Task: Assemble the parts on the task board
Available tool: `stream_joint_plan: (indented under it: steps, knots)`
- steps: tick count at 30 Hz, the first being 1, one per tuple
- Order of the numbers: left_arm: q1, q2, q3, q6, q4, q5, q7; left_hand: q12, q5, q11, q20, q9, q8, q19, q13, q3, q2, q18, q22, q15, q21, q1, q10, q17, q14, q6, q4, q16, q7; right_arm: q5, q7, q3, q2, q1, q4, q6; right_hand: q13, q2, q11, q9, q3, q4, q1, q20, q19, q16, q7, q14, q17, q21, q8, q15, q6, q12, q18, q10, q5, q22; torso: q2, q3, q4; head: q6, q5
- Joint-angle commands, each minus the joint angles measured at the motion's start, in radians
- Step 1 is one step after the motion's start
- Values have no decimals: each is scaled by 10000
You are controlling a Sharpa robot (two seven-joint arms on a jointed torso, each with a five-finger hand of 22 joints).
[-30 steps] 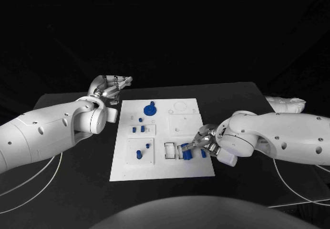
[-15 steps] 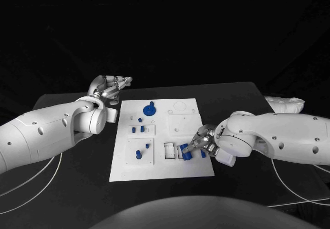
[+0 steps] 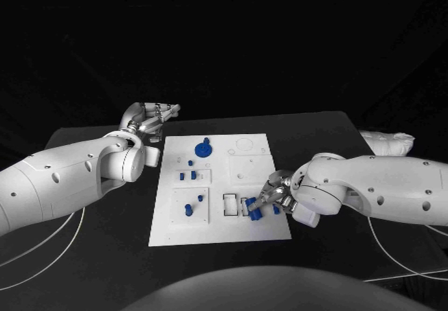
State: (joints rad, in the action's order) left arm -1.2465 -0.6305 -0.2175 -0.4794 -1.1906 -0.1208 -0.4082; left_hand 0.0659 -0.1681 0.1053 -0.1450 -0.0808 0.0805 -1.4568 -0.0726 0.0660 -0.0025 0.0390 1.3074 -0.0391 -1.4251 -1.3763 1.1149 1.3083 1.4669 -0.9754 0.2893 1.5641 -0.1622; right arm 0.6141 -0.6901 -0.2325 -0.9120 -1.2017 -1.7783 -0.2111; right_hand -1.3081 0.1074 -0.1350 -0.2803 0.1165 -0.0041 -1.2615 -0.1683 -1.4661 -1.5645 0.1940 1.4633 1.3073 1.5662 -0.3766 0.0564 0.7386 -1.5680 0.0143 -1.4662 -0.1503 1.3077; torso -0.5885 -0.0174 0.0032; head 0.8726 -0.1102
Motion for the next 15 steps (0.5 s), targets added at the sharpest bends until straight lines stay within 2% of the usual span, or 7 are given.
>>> stream_joint_plan:
  steps: [1, 5, 10, 15]
  knots:
    - [-5, 30, 7, 173, -7, -35, -68, 12, -47, 26, -29, -11, -32, -30, -1, 47, 61, -38, 2170, -39, 18, -11, -61, 2520, 984, 86, 22, 7, -8, 234, -194, -38, 34, 70, 41, 78, -2627, -14, 107, 70, -40, 86, 119, 83, -1047, -63, -6, 1075, 2635, 46, 155, -80, 112, -28, -143, -1046, 119, 2631, 1, -3, -1, 0, -1]
    - [-4, 28, 7, 176, -7, -36, -66, 12, -47, 26, -29, -11, -32, -30, -1, 47, 61, -38, 2170, -39, 18, -11, -61, 2520, 984, 86, 22, 7, -8, 246, -198, -38, 62, 95, 60, 89, -2627, -151, 100, 144, -137, 148, 250, 95, -1047, -63, 10, 1075, 2635, 46, 324, -80, 143, -28, -143, -1046, 192, 2631, 1, -2, 2, 0, -5]
    - [-4, 17, 6, 171, -2, -36, -62, 12, -47, 26, -29, -11, -32, -30, -1, 47, 61, -38, 2170, -39, 18, -11, -61, 2520, 984, 86, 22, 7, -8, 277, -196, -38, 81, 116, 88, 92, -2627, -460, 88, 208, -401, 263, 585, 82, -1047, -63, 26, 1075, 2635, 46, 515, -53, 169, -28, -143, -1046, 221, 2631, 0, -2, -1, 0, -1]
    - [-3, 12, 6, 174, -2, -36, -58, 12, -47, 26, -29, -11, -32, -30, -1, 47, 61, -38, 2170, -39, 18, -11, -61, 2520, 984, 86, 22, 7, -8, 299, -187, -38, 102, 127, 124, 84, -2627, -557, 91, 218, -496, 297, 728, 71, -1047, -63, 18, 1075, 2635, 46, 581, -44, 220, -28, -143, -1046, 97, 2631, -2, 0, -6, 0, 6]
